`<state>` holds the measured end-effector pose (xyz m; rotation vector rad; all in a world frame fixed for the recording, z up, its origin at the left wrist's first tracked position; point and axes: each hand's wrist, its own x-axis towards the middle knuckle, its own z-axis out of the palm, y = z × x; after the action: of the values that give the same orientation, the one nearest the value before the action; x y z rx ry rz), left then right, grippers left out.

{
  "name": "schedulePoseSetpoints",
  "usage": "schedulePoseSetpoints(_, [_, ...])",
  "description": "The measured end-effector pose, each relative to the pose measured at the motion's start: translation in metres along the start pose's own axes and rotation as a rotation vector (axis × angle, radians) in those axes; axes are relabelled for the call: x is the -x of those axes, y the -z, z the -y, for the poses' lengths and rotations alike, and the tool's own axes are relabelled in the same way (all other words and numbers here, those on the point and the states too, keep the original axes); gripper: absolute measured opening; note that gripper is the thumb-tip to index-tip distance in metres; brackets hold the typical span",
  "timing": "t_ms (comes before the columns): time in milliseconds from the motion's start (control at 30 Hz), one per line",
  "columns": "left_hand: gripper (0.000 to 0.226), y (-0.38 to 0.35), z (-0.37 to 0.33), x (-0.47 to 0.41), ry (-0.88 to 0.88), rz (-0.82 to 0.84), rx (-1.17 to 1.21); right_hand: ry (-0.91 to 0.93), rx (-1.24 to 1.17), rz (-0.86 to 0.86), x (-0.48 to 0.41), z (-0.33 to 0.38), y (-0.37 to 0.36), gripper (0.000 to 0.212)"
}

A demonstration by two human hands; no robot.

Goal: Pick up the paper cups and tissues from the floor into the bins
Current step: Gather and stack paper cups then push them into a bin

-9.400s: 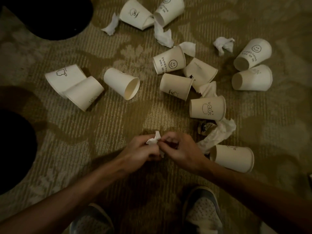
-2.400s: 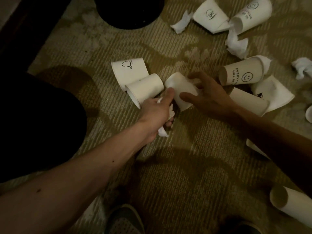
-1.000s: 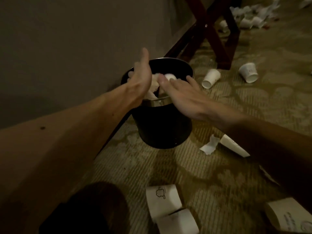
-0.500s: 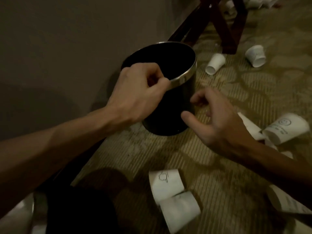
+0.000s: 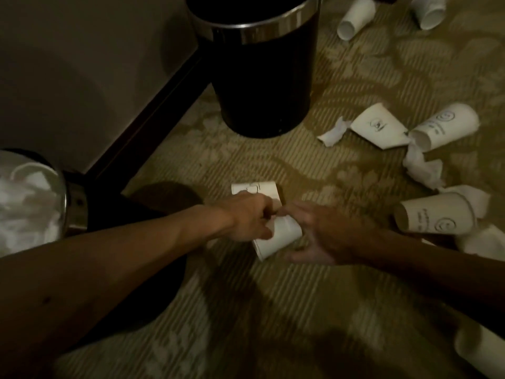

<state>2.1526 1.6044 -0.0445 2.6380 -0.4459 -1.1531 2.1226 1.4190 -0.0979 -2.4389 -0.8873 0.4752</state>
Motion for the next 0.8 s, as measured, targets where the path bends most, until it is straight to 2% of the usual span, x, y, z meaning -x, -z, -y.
schedulePoseSetpoints(100, [0.036, -0.012, 0.003, -0.003, 0.04, -0.058, 0.11, 0.015, 0.072, 0.009, 0.001, -0.003, -0.004, 0.078])
schedulePoseSetpoints(167, [0.035, -0.017, 0.003, -0.004, 0.063, -0.063, 0.277, -0.004, 0.086, 0.028, 0.002, -0.003, -0.005, 0.08])
schedulePoseSetpoints(300, [0.031, -0.022, -0.001, -0.005, 0.116, -0.062, 0.624, -0.062, 0.025, 0.065, 0.004, 0.002, -0.014, 0.084])
schedulePoseSetpoints(400, [0.031, -0.021, -0.001, -0.005, 0.109, -0.04, 0.707, -0.113, -0.078, 0.099, 0.005, 0.003, -0.022, 0.082])
schedulePoseSetpoints(467, [0.027, -0.014, 0.003, -0.007, 0.091, -0.078, 0.631, -0.158, -0.151, 0.113, 0.005, 0.001, -0.022, 0.078])
schedulePoseSetpoints(567, [0.018, 0.006, 0.013, -0.016, 0.046, -0.423, 0.239, -0.222, -0.201, 0.068, 0.006, -0.006, -0.018, 0.077])
schedulePoseSetpoints(633, [0.022, 0.017, 0.02, -0.024, 0.047, -0.551, 0.109, -0.248, -0.164, 0.049, 0.007, -0.009, -0.017, 0.079])
schedulePoseSetpoints(700, [0.037, 0.017, 0.024, -0.036, 0.046, -0.516, 0.04, -0.276, -0.121, 0.048, 0.007, -0.011, -0.018, 0.081])
schedulePoseSetpoints(800, [0.049, 0.01, 0.025, -0.047, 0.056, -0.382, 0.25, -0.359, -0.096, 0.069, 0.009, -0.017, -0.016, 0.088])
